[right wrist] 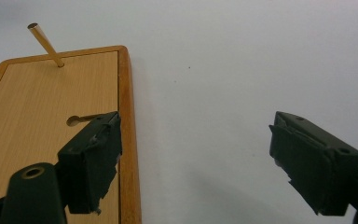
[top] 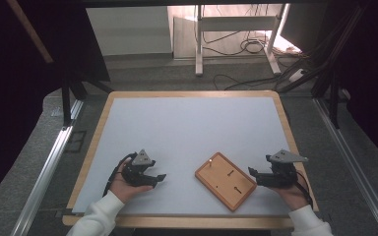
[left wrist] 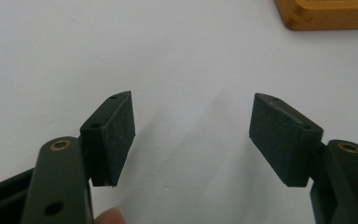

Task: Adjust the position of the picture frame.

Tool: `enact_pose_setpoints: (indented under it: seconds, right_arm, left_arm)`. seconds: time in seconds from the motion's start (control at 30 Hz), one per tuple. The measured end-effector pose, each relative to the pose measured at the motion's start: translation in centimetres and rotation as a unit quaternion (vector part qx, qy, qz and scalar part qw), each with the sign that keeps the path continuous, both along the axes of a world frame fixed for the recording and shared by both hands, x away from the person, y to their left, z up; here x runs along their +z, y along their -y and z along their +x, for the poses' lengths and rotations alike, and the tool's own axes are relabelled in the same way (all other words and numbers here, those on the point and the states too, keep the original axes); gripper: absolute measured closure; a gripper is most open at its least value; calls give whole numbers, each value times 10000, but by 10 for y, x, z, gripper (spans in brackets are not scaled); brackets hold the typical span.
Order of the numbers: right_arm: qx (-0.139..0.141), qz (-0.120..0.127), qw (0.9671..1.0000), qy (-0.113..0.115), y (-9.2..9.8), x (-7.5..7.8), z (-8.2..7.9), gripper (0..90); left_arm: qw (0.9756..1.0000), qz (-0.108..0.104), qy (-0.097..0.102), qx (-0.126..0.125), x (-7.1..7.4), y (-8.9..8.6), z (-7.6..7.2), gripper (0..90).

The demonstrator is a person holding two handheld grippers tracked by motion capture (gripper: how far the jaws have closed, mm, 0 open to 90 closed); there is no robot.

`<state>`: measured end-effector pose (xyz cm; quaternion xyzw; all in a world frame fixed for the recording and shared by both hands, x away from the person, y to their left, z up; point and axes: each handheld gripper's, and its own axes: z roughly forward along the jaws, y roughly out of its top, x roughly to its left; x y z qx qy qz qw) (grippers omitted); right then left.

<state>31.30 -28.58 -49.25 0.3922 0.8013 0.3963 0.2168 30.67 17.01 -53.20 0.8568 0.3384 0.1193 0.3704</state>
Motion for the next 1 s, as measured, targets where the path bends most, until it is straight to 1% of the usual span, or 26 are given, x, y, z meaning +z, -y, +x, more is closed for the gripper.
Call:
enact_pose_setpoints:
  seconds: [0.13,0.2,0.3,0.37,0.4,0.43,0.53,0.57,0.6,0.73,0.8,0.93,1.0]
  right_arm:
    - [4,-20,10000,-16,3,-4,0,182]
    - [57,5,10000,-20,4,-4,-1,189]
    - [109,-9,9999,67,6,-4,-3,195]
    - [70,0,10000,70,8,-4,-5,198]
    - [36,6,9999,98,9,-4,-5,201]
    - [34,9,9999,115,9,-3,-6,204]
    - [10,-18,9999,144,9,-4,-7,207]
    - [4,-20,9999,124,8,-4,-7,208]
    - [13,-7,10000,74,6,-4,-7,210]
    - [16,-47,10000,47,5,-5,-7,212]
    - [-10,-54,10000,20,5,-5,-7,213]
    - [-120,-83,9999,-41,7,-7,-5,213]
    - [-154,-81,9998,-56,8,-7,-5,213]
  left_arm:
    - [10000,14,-19,-18,-1,3,0,311]
    - [10000,15,-11,-36,-1,3,-1,311]
    - [10000,-28,5,5,0,0,-2,311]
    - [10000,-44,26,35,0,-1,-4,310]
    - [9999,-46,79,51,2,-2,-5,309]
    - [9999,-46,79,51,2,-2,-5,310]
    - [9998,-41,165,105,5,-1,-8,307]
    - [9997,-20,199,143,6,2,-9,303]
    - [9996,26,247,129,8,6,-11,298]
    - [9996,36,293,-12,14,22,-12,297]
    - [9997,-49,246,-68,17,28,-10,298]
    - [9997,-199,88,-122,19,38,-4,306]
    - [9997,-184,41,-147,20,44,-1,312]
